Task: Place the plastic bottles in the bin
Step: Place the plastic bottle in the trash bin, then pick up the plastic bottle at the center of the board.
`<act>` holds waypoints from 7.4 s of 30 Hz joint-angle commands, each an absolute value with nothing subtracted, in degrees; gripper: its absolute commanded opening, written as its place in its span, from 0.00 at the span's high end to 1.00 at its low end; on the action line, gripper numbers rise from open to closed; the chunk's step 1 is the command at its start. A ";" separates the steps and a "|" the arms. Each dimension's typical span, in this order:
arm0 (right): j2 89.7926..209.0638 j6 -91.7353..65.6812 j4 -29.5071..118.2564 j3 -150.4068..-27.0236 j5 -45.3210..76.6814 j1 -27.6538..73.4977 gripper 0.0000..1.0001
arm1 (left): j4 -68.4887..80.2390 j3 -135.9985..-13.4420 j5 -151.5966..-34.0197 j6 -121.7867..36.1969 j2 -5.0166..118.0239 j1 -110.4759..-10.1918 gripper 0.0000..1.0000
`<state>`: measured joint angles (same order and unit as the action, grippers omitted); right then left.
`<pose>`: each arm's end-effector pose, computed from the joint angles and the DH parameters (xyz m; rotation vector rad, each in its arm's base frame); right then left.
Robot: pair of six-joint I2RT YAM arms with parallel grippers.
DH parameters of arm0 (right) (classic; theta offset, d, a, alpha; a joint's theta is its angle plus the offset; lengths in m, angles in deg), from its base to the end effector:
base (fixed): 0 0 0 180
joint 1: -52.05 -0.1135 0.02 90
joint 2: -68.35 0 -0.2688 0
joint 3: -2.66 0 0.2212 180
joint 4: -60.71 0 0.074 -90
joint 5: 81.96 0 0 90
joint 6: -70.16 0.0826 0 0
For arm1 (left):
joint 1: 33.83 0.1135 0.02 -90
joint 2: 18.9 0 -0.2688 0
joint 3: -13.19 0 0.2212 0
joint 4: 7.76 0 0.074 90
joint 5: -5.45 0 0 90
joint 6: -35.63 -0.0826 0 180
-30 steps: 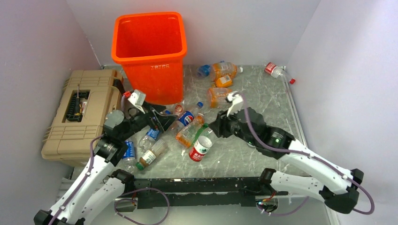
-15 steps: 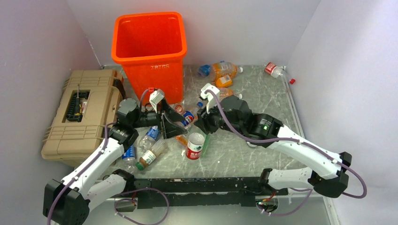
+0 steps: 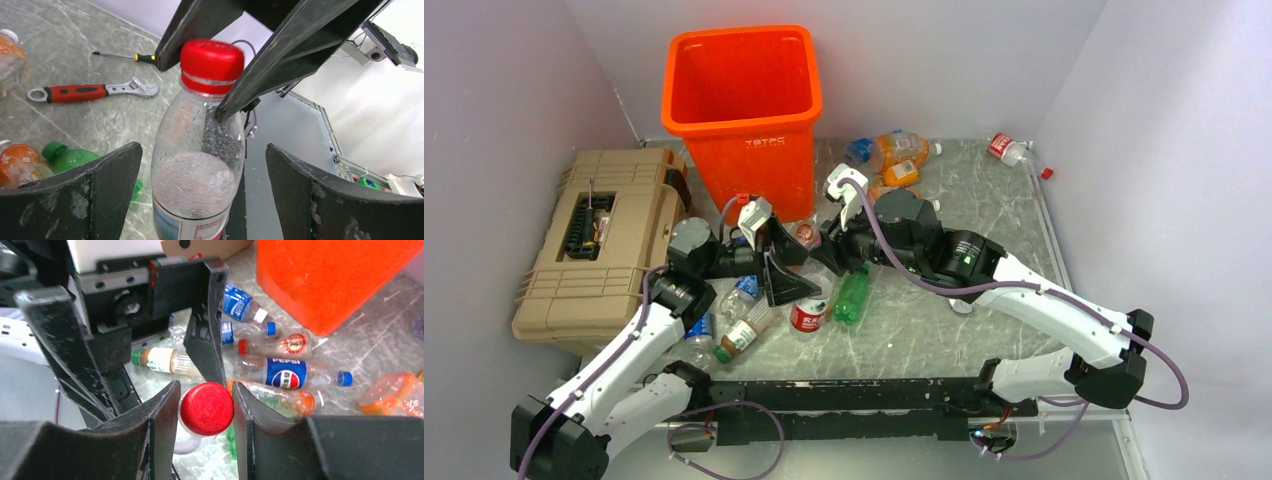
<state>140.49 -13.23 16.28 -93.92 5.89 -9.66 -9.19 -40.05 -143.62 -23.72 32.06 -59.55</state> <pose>0.1383 0.2504 0.4074 -0.8996 1.7811 0.7536 0.1386 -0.1454 0.3386 0.8442 1.5427 -1.5100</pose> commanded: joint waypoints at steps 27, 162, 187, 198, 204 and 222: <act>130.63 -10.81 22.58 -90.51 4.17 -10.09 0.01 | -8.67 -40.96 -142.06 -25.06 29.52 -60.55 0.62; 144.58 -7.05 68.93 -92.31 3.57 9.63 0.02 | 14.90 -40.31 -101.70 -41.17 8.20 -51.94 0.06; 130.83 28.88 49.82 -47.40 -3.39 8.71 0.10 | 17.47 -41.06 -104.20 -40.26 10.22 -52.56 0.07; 137.71 37.26 43.07 -49.90 2.68 11.98 0.08 | 18.15 -41.65 -105.10 -39.62 11.24 -52.64 0.01; 142.19 37.36 47.41 -48.89 11.11 13.55 0.09 | 17.70 -41.31 -105.24 -39.74 10.63 -52.64 0.01; 150.77 37.98 55.45 -43.95 12.95 11.37 0.15 | 18.73 -41.57 -101.11 -39.90 12.60 -52.73 0.01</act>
